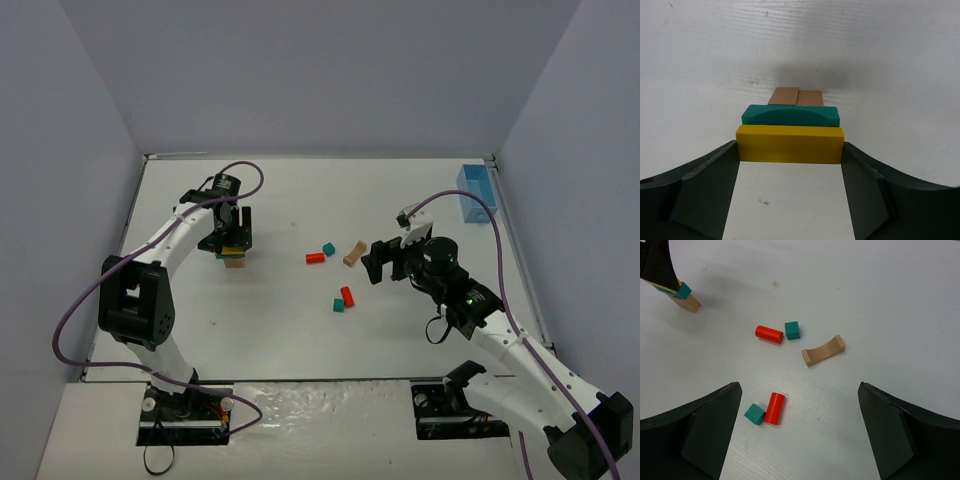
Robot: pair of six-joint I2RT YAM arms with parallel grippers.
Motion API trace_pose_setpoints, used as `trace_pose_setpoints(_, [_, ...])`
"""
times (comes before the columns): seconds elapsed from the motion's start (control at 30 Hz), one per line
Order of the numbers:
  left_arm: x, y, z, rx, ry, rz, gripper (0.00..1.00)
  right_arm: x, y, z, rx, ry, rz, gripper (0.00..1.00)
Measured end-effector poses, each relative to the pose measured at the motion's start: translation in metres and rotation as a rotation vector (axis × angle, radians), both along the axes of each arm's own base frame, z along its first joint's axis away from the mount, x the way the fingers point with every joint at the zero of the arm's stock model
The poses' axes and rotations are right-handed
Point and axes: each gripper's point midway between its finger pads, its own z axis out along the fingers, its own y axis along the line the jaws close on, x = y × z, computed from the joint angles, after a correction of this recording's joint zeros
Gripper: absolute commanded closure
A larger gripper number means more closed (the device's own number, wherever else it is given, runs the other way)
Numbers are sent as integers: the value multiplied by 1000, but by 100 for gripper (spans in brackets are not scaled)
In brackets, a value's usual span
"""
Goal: Build the wood block tower
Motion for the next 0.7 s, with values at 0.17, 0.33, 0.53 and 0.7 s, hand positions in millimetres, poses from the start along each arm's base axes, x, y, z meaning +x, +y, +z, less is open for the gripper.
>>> trace_pose_setpoints(0.17, [0, -1, 0, -3, 1, -1, 73, 0, 0, -1, -1, 2, 0, 0])
trace_pose_setpoints(0.33, [0, -1, 0, -5, 1, -2, 72, 0, 0, -1, -1, 2, 0, 0])
trace_pose_setpoints(0.53, [0, -1, 0, -6, 1, -2, 72, 0, 0, -1, -1, 2, 0, 0])
trace_pose_setpoints(0.7, [0, 0, 0, -7, 1, 0, 72, 0, 0, -1, -1, 2, 0, 0])
